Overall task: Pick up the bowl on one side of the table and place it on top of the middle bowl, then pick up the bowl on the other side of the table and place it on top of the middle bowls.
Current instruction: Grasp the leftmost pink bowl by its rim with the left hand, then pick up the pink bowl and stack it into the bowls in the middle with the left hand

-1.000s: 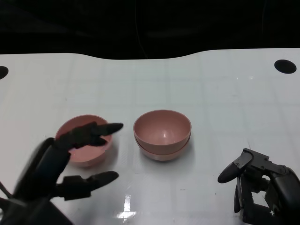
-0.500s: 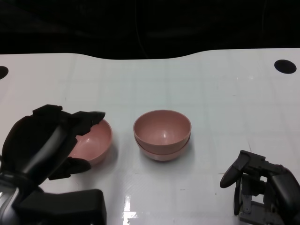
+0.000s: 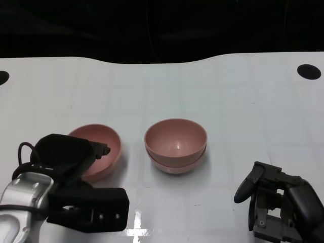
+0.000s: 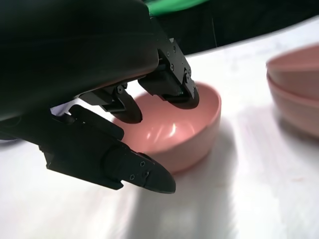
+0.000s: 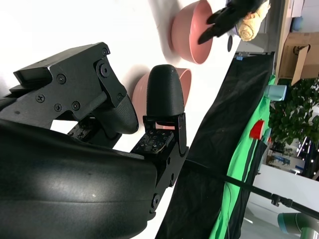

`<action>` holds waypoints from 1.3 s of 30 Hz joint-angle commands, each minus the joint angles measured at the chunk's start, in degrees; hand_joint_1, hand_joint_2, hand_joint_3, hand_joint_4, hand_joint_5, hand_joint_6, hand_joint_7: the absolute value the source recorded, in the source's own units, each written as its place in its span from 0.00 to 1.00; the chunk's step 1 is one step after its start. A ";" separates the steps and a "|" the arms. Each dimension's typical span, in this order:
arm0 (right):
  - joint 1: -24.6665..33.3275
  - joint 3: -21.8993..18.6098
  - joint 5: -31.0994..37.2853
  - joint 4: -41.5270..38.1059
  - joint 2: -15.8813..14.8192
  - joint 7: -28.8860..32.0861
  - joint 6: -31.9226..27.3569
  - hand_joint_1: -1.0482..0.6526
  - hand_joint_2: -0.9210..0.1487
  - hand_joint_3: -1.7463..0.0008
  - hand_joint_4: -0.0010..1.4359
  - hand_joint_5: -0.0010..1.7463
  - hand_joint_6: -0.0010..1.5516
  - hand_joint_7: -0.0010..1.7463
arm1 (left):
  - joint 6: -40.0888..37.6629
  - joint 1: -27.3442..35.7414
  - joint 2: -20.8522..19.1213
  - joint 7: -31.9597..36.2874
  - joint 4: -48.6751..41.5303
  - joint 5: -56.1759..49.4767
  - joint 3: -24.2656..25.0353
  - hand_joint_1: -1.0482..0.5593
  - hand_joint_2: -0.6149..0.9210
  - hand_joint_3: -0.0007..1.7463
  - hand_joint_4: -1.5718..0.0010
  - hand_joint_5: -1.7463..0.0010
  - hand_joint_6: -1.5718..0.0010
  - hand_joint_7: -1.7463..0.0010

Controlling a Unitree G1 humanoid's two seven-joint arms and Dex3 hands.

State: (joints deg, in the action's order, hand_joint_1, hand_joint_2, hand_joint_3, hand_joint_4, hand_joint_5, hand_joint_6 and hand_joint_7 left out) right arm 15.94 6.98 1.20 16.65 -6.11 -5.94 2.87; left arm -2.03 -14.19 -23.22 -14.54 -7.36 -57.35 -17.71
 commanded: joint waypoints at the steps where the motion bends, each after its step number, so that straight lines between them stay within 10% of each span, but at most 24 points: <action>1: 0.17 -0.27 -0.23 0.70 0.11 -0.22 -0.74 0.60 0.55 0.11 0.65 1.00 0.52 0.85 | 0.60 -3.78 -0.63 0.91 -7.39 0.98 -2.09 0.33 1.00 0.02 0.55 0.88 0.61 0.99; 6: 0.17 -0.20 0.00 0.75 0.35 -0.27 -0.91 0.60 0.55 0.12 0.64 1.00 0.52 0.85 | 6.44 -6.72 -0.87 9.19 -15.80 4.23 -3.22 0.46 1.00 0.03 0.50 0.13 0.31 0.92; 7: 0.17 -0.20 -0.01 0.76 0.36 -0.29 -0.90 0.60 0.55 0.12 0.64 1.00 0.52 0.85 | 8.17 -6.90 -0.83 12.36 -16.89 4.88 -3.03 0.47 1.00 0.04 0.49 0.07 0.28 0.91; 11: 0.15 -0.24 0.09 0.91 0.33 -0.31 -1.19 0.60 0.55 0.12 0.64 1.00 0.53 0.85 | 10.78 -7.56 -0.63 18.65 -18.94 6.74 -2.84 0.49 0.97 0.22 0.41 0.00 0.53 0.22; 14: 0.03 -0.34 -0.08 0.67 0.31 -0.47 -0.85 0.60 0.54 0.12 0.64 1.00 0.52 0.85 | 9.90 -7.85 -0.36 18.59 -18.05 7.90 -2.61 0.50 0.94 0.30 0.44 0.00 0.62 0.03; 19: -0.06 -0.35 0.00 0.53 0.44 -0.35 -0.66 0.60 0.55 0.12 0.63 1.00 0.53 0.84 | 10.74 -8.63 -0.34 21.09 -16.30 9.36 -2.11 0.51 0.83 0.45 0.45 0.00 0.63 0.02; 22: 0.08 -0.40 -0.04 0.68 0.51 -0.27 -0.89 0.60 0.55 0.12 0.63 1.00 0.53 0.84 | 11.84 -9.20 0.01 24.38 -15.40 9.48 -1.93 0.50 0.78 0.48 0.46 0.00 0.55 0.20; 28: 0.09 -0.38 -0.01 0.56 0.44 -0.41 -0.48 0.60 0.54 0.12 0.63 1.00 0.53 0.84 | 15.97 -11.95 1.45 27.40 -14.35 11.26 -2.31 0.53 0.73 0.53 0.47 0.00 0.57 0.06; 39: 0.45 -0.24 0.52 0.87 0.31 -0.56 -0.73 0.60 0.54 0.12 0.63 1.00 0.53 0.84 | 23.62 -18.09 7.18 29.39 -18.30 12.62 -5.40 0.52 0.72 0.55 0.48 0.01 0.46 0.31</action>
State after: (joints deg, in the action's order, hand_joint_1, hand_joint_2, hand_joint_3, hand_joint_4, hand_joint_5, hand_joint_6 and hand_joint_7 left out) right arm 16.15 6.91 1.38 16.83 -5.64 -6.58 2.16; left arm 20.73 -30.87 -15.63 13.93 -24.79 -45.37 -22.86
